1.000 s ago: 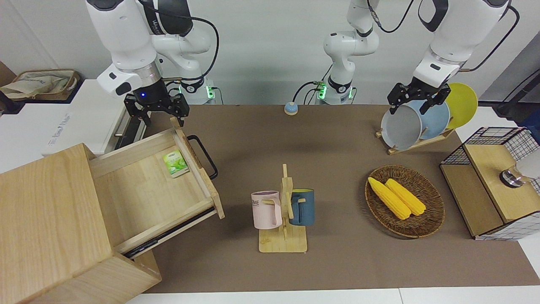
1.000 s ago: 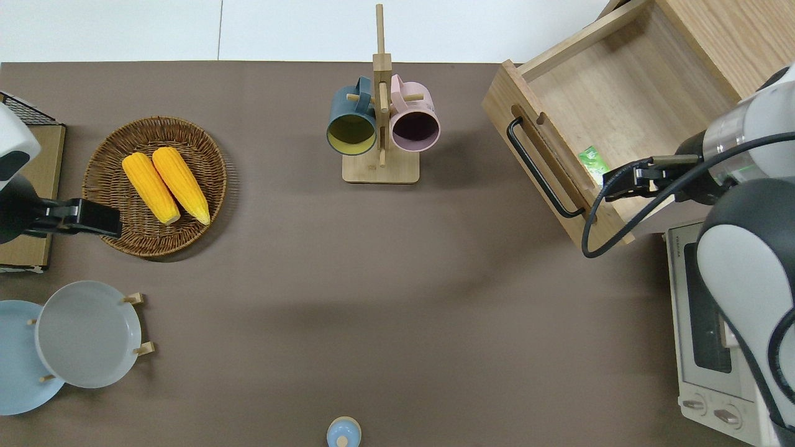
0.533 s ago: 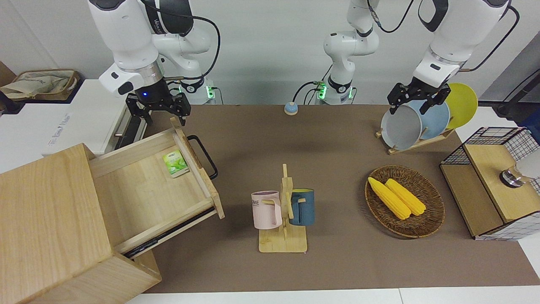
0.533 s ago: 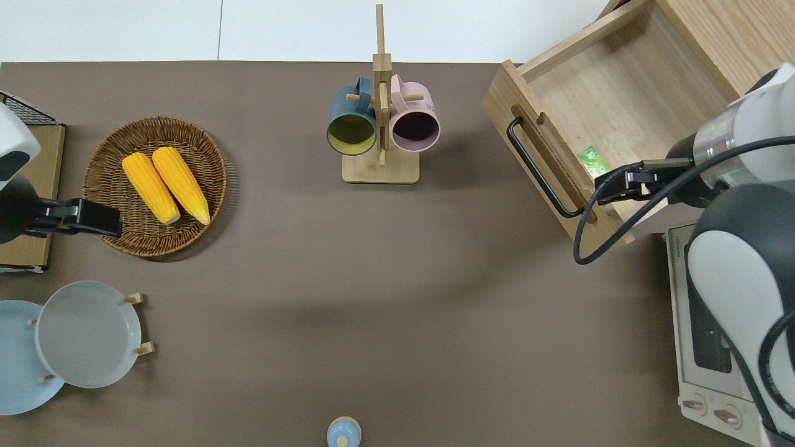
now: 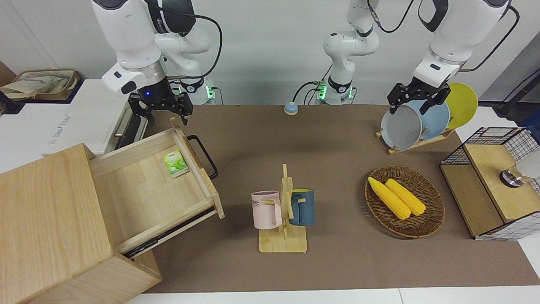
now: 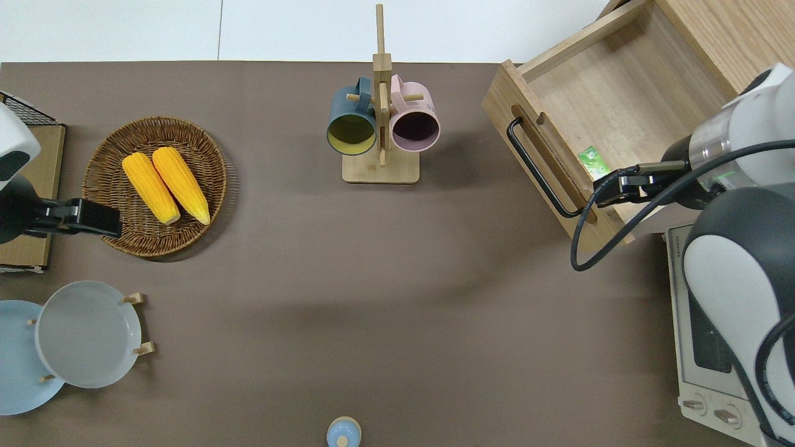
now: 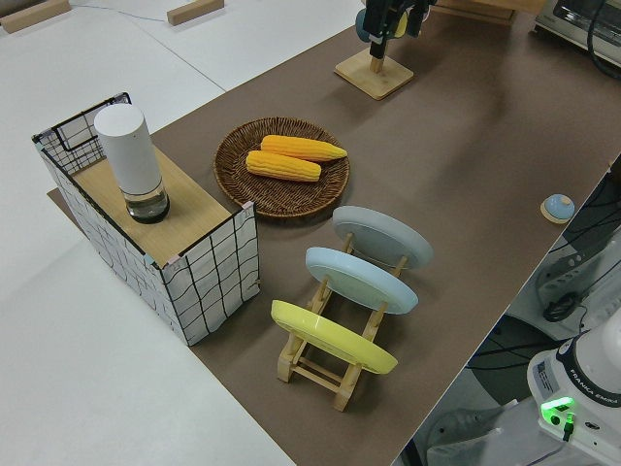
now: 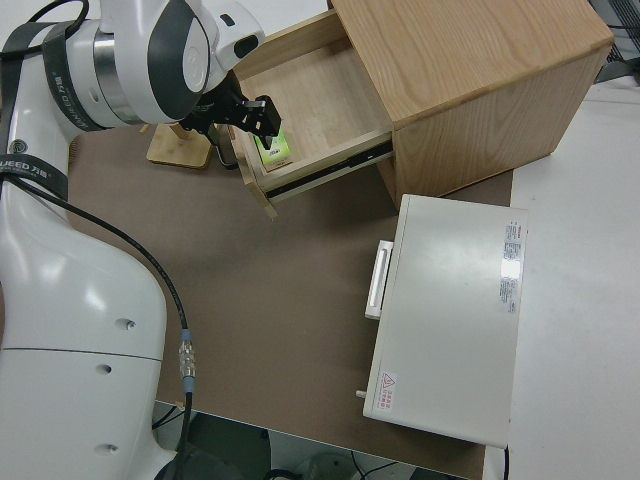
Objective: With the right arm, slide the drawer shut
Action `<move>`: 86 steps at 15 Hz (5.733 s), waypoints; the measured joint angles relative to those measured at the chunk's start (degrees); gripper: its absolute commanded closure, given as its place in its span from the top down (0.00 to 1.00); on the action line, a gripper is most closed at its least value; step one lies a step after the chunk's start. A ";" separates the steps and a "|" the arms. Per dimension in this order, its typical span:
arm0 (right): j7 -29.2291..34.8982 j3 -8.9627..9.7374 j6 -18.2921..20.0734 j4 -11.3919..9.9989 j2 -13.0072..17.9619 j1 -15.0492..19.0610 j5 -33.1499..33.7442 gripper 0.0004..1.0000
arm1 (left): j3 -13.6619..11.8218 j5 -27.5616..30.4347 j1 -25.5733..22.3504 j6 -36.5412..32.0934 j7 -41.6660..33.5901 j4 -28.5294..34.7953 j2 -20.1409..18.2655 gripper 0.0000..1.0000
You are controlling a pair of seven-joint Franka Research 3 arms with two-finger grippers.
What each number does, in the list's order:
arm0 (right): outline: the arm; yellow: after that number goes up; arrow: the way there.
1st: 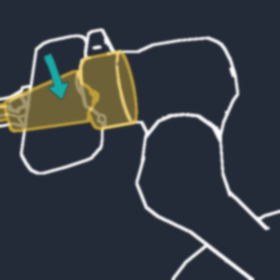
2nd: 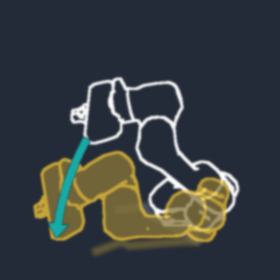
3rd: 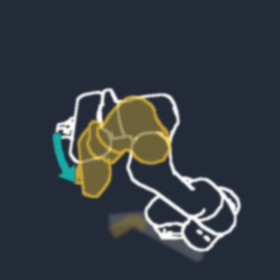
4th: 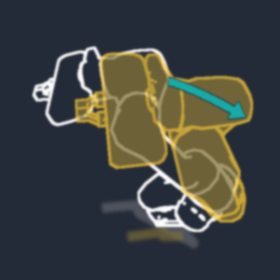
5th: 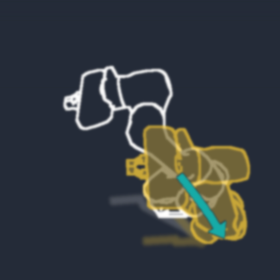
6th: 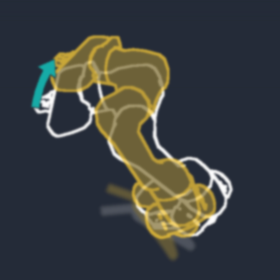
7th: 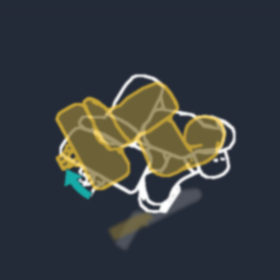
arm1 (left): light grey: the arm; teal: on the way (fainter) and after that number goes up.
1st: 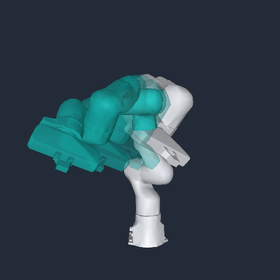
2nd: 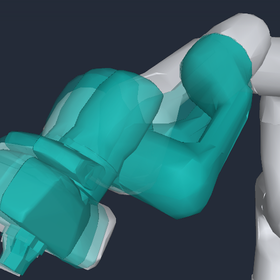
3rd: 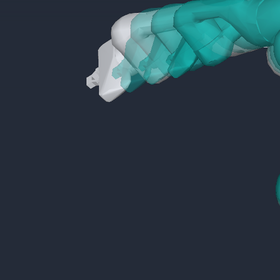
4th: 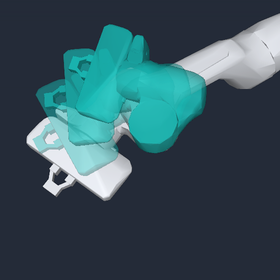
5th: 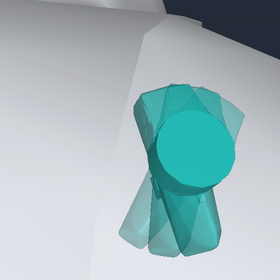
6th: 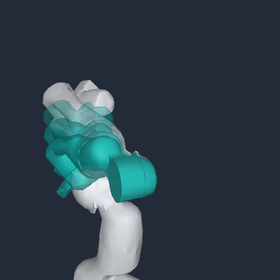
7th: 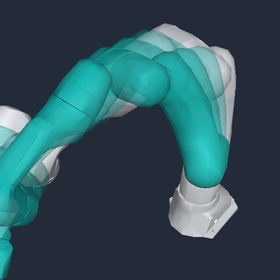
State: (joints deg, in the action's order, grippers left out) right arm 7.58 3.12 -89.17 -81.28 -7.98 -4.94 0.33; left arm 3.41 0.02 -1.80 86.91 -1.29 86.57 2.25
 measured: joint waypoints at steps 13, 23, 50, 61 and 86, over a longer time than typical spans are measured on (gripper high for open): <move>-1.31 0.01 0.58 0.18 0.40 0.00 -0.02 0.00 | 0.00 0.00 0.00 0.00 0.00 0.00 0.00 0.99; 5.90 0.48 2.51 2.07 3.08 -2.87 -0.01 0.00 | 0.00 0.00 0.00 0.00 0.00 0.00 0.00 0.99; 69.71 -0.96 -9.99 -1.73 -10.18 -13.03 1.07 0.00 | 0.00 0.00 0.00 0.00 0.00 0.00 0.00 0.99; 68.69 -1.13 -13.42 -0.99 -13.00 -8.61 1.15 0.00 | 0.00 0.00 0.00 0.00 0.00 0.00 0.00 0.99; 51.72 -1.66 -15.79 5.74 -18.69 5.31 2.30 0.00 | 0.00 0.00 0.00 0.00 0.00 0.00 0.00 0.99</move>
State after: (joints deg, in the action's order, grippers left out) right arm 59.31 1.46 -104.96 -75.54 -26.67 0.37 2.63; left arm 3.41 0.02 -1.80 86.91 -1.29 86.57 2.25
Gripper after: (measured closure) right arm 0.991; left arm 0.004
